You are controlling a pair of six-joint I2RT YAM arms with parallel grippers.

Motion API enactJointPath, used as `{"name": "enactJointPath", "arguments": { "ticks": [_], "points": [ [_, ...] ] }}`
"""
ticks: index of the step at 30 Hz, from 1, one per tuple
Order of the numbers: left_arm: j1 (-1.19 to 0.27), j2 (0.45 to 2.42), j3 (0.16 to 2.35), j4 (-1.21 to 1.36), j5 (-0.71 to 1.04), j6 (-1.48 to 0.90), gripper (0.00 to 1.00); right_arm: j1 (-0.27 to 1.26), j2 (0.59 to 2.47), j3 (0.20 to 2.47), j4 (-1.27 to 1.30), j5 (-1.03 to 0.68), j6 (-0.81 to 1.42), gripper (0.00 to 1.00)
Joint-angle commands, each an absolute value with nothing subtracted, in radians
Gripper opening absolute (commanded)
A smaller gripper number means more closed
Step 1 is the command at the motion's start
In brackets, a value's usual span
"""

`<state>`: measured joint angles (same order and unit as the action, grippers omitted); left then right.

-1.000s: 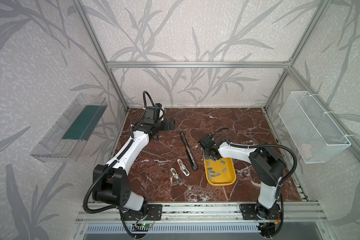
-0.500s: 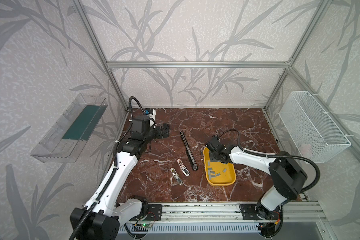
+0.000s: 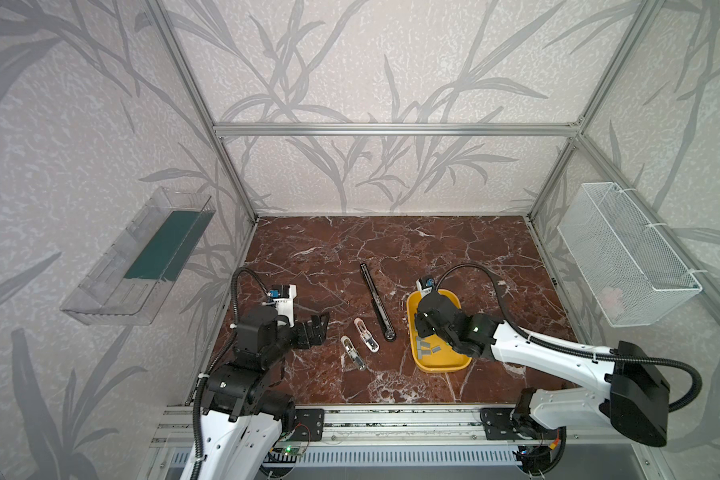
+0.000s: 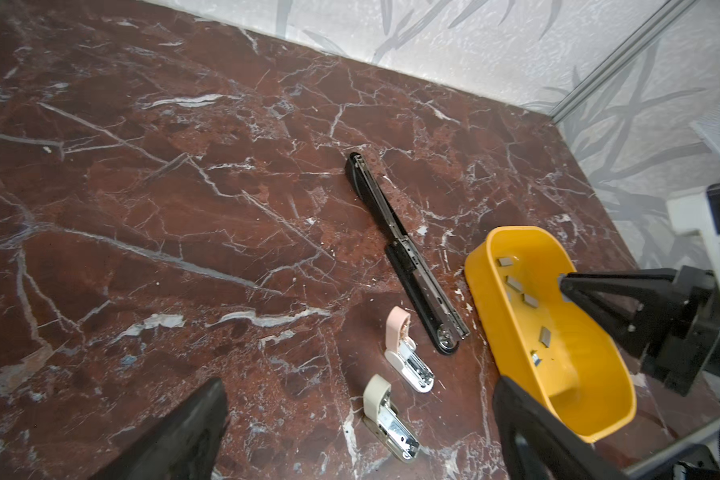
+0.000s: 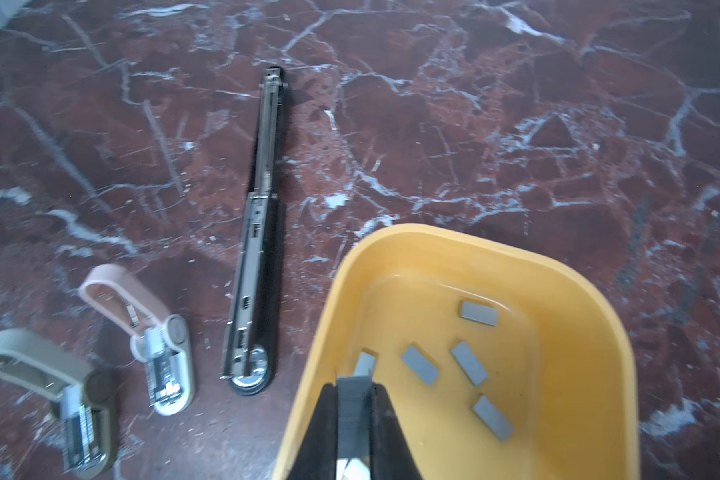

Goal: Load the staples into the stapler
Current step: 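Close the right gripper on the grey staple strip, then carry the staple strip with the right gripper to the beige stapler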

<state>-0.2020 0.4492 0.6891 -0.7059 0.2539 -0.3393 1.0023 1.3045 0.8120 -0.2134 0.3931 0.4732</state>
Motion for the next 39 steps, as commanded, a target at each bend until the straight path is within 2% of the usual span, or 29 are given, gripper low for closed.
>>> {"name": "enactJointPath", "arguments": {
  "ticks": [1, 6, 10, 13, 16, 23, 27, 39],
  "points": [
    [-0.206, 0.441, 0.675, -0.694, 0.281, -0.363, 0.99, 1.117, 1.300, 0.798, -0.093, 0.434, 0.404, 0.11],
    [-0.206, 0.506, 0.661, -0.678, 0.335, -0.379, 0.99, 1.211, 1.397, 0.800, 0.027, 0.342, 0.421, 0.10],
    [-0.206, 0.515, 0.673, -0.691, 0.311, -0.376, 0.99, 1.262, 1.485, 0.840, 0.060, 0.329, 0.436, 0.10],
    [-0.206, 0.471, 0.670, -0.693, 0.287, -0.371, 0.99, 1.269, 1.539, 0.934, -0.025, 0.347, 0.495, 0.09],
    [-0.206, 0.444, 0.666, -0.686, 0.302, -0.364, 0.99, 1.274, 1.561, 0.978, 0.019, 0.327, 0.447, 0.09],
    [-0.206, 0.465, 0.669, -0.699, 0.266, -0.368, 0.99, 1.293, 1.618, 0.927, 0.082, 0.309, 0.489, 0.10],
    [-0.206, 0.462, 0.661, -0.686, 0.303, -0.365, 0.99, 1.300, 1.676, 0.915, 0.116, 0.260, 0.524, 0.10],
    [-0.207, 0.440, 0.664, -0.693, 0.283, -0.369, 0.99, 1.340, 1.825, 0.971, 0.175, 0.335, 0.460, 0.07]
  ]
}}
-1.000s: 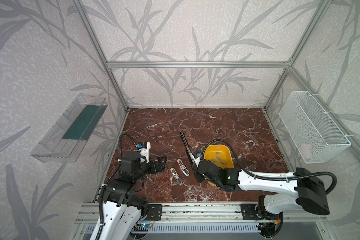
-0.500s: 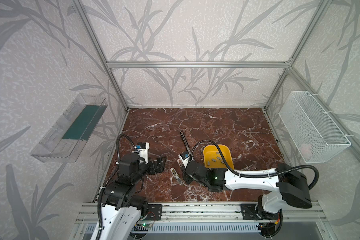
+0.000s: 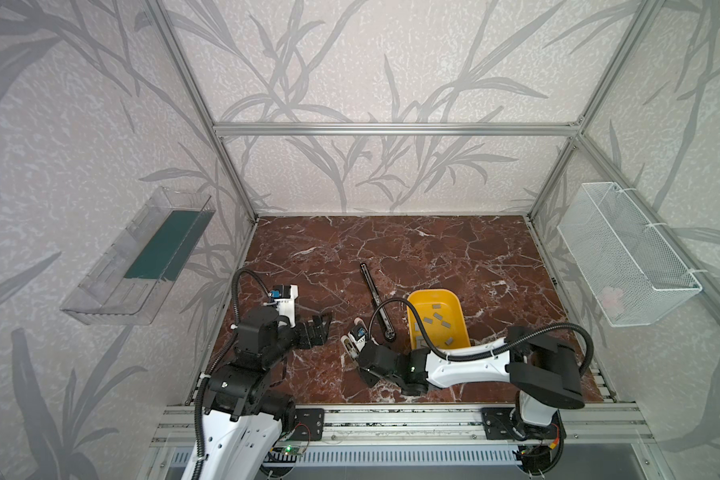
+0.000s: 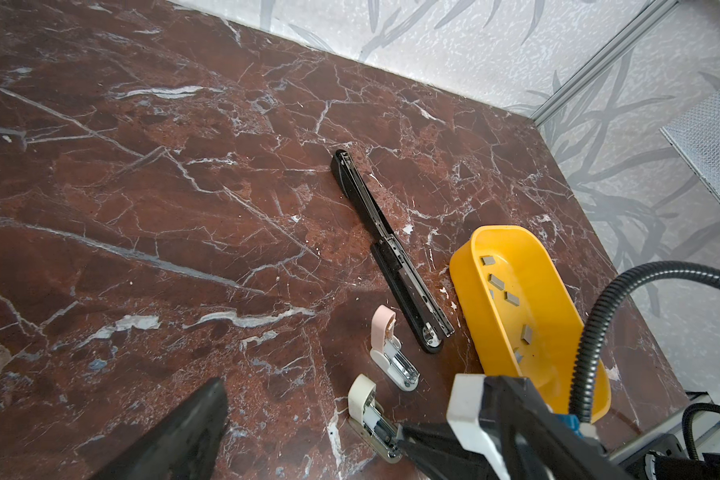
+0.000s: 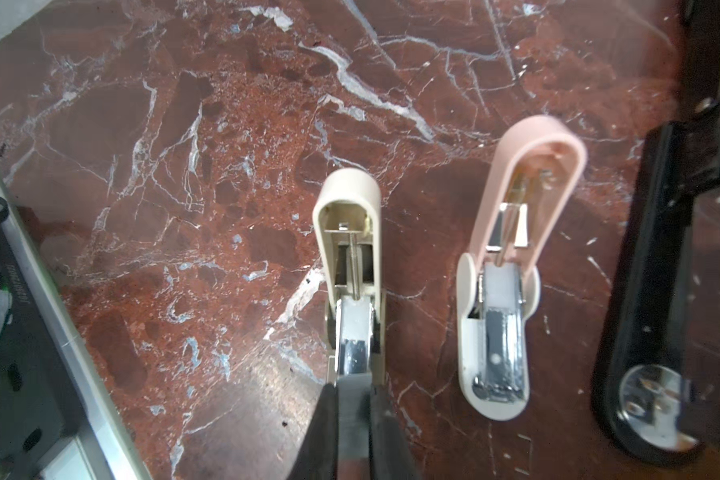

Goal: Load the staples into the stapler

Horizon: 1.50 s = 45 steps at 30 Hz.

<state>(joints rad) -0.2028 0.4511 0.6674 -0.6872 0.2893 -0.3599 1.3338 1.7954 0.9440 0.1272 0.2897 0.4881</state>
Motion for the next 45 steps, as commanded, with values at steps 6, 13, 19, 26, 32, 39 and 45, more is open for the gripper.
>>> {"name": "enactJointPath", "arguments": {
  "ticks": [6, 13, 19, 26, 32, 39, 45],
  "points": [
    [-0.206, 0.442, 0.666, -0.693, 0.286, -0.368, 0.99, 1.342, 1.819, 0.948, 0.265, 0.424, 0.347, 0.05],
    [-0.206, 0.441, 0.666, -0.690, 0.291, -0.367, 0.99, 1.342, 1.761, 0.945, 0.226, 0.419, 0.373, 0.06],
    [-0.207, 0.411, 0.666, -0.694, 0.280, -0.368, 0.99, 1.342, 1.778, 0.948, 0.238, 0.384, 0.367, 0.07],
    [-0.207, 0.415, 0.666, -0.693, 0.284, -0.366, 0.99, 1.342, 1.713, 0.947, 0.188, 0.413, 0.341, 0.23],
    [-0.207, 0.403, 0.664, -0.694, 0.279, -0.368, 0.99, 1.342, 1.718, 0.981, 0.088, 0.392, 0.368, 0.28],
    [-0.207, 0.406, 0.664, -0.693, 0.283, -0.367, 0.99, 1.342, 1.810, 1.037, 0.018, 0.347, 0.402, 0.31],
    [-0.209, 0.395, 0.663, -0.694, 0.278, -0.368, 0.99, 1.341, 1.865, 1.082, -0.024, 0.351, 0.405, 0.33]
  ]
}}
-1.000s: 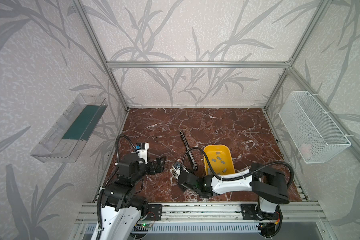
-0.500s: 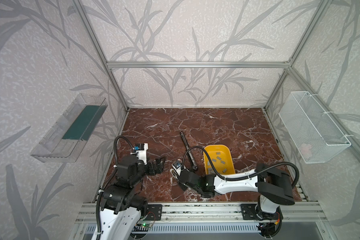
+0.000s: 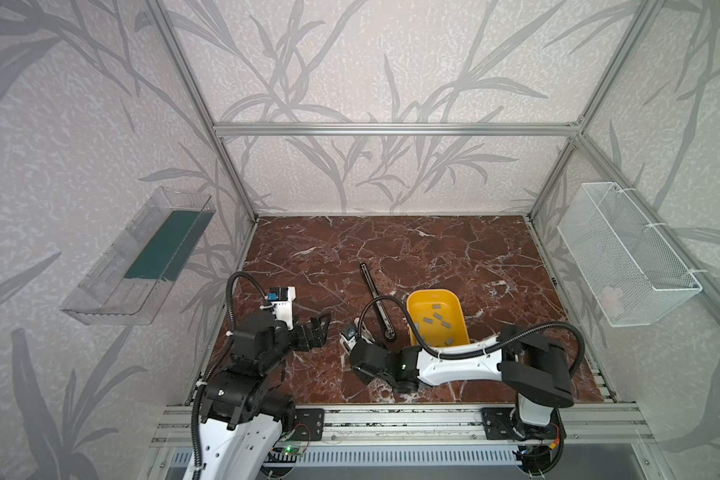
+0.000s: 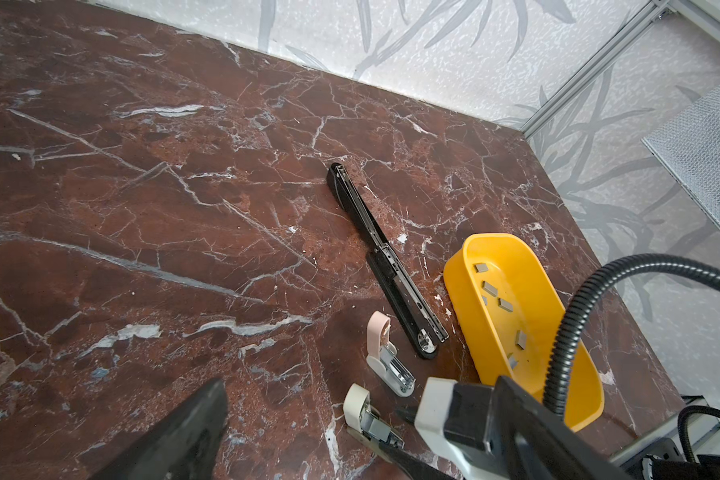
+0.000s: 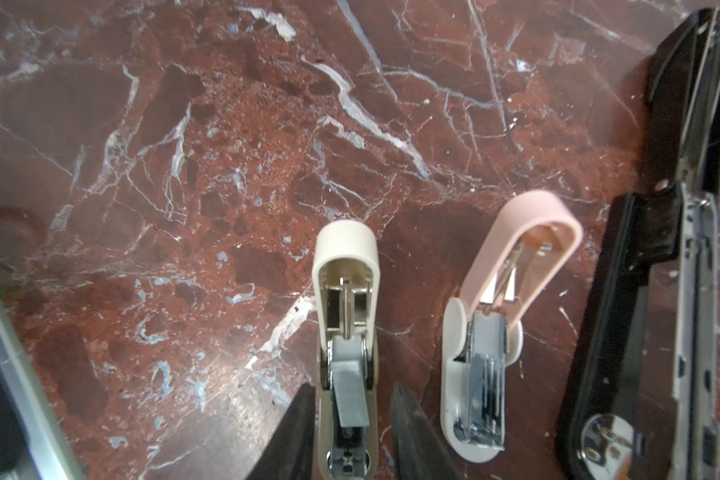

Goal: Load the staples into the stapler

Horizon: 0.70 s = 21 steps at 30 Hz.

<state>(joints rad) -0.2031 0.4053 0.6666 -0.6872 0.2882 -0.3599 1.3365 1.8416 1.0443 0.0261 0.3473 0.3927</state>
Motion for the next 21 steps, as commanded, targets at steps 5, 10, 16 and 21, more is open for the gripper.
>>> {"name": "enactJointPath", "arguments": {
  "ticks": [5, 10, 16, 21],
  "points": [
    [-0.207, 0.396, 0.664, -0.693, 0.280, -0.368, 0.99, 1.341, 1.895, 1.110, -0.055, 0.376, 0.401, 0.33],
    [-0.209, 0.391, 0.664, -0.694, 0.278, -0.368, 0.99, 1.342, 1.933, 1.147, -0.086, 0.383, 0.401, 0.34],
    [-0.209, 0.390, 0.663, -0.693, 0.282, -0.368, 0.99, 1.342, 1.969, 1.187, -0.128, 0.415, 0.410, 0.34],
    [-0.210, 0.387, 0.663, -0.693, 0.281, -0.367, 0.99, 1.341, 1.979, 1.188, -0.130, 0.415, 0.433, 0.28]
  ]
}}
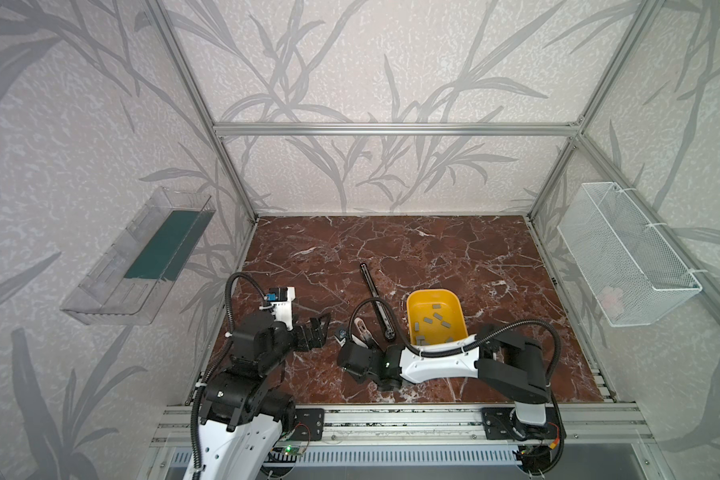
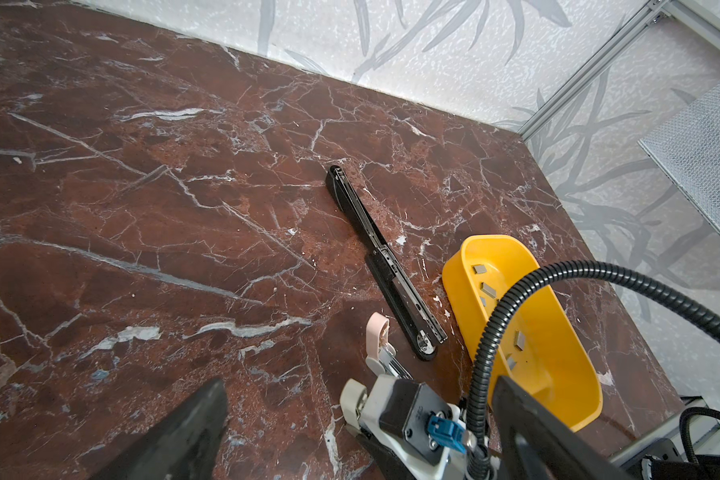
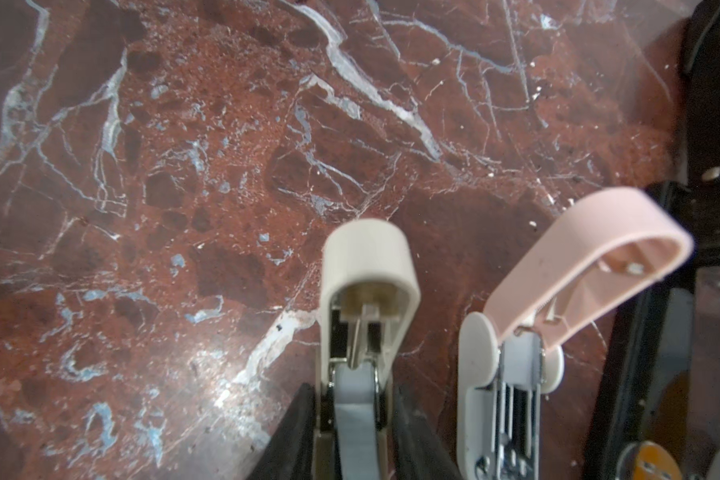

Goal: Load the staples into the stapler

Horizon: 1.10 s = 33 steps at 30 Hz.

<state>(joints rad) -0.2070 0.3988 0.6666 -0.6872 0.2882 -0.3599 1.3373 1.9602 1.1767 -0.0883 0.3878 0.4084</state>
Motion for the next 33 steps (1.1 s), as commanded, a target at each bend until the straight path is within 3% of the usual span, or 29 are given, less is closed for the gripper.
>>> {"name": "enactJointPath", "arguments": {
  "ticks": [1, 9, 18, 25, 29, 33],
  "points": [
    [-0.211, 0.386, 0.663, -0.693, 0.281, -0.368, 0.99, 1.341, 1.977, 1.187, -0.130, 0.414, 0.436, 0.27],
    [-0.212, 0.382, 0.663, -0.696, 0.277, -0.368, 0.99, 1.341, 1.933, 1.156, -0.109, 0.414, 0.454, 0.16],
    [-0.212, 0.382, 0.664, -0.697, 0.273, -0.370, 0.99, 1.340, 1.876, 1.132, -0.104, 0.433, 0.449, 0.15],
    [-0.213, 0.383, 0.663, -0.696, 0.273, -0.370, 0.99, 1.340, 1.846, 1.112, -0.093, 0.429, 0.447, 0.27],
    [-0.213, 0.381, 0.663, -0.696, 0.273, -0.370, 0.99, 1.340, 1.841, 1.104, -0.082, 0.423, 0.451, 0.26],
    [-0.213, 0.380, 0.664, -0.696, 0.274, -0.369, 0.99, 1.339, 1.845, 1.106, -0.082, 0.411, 0.451, 0.35]
  ]
}}
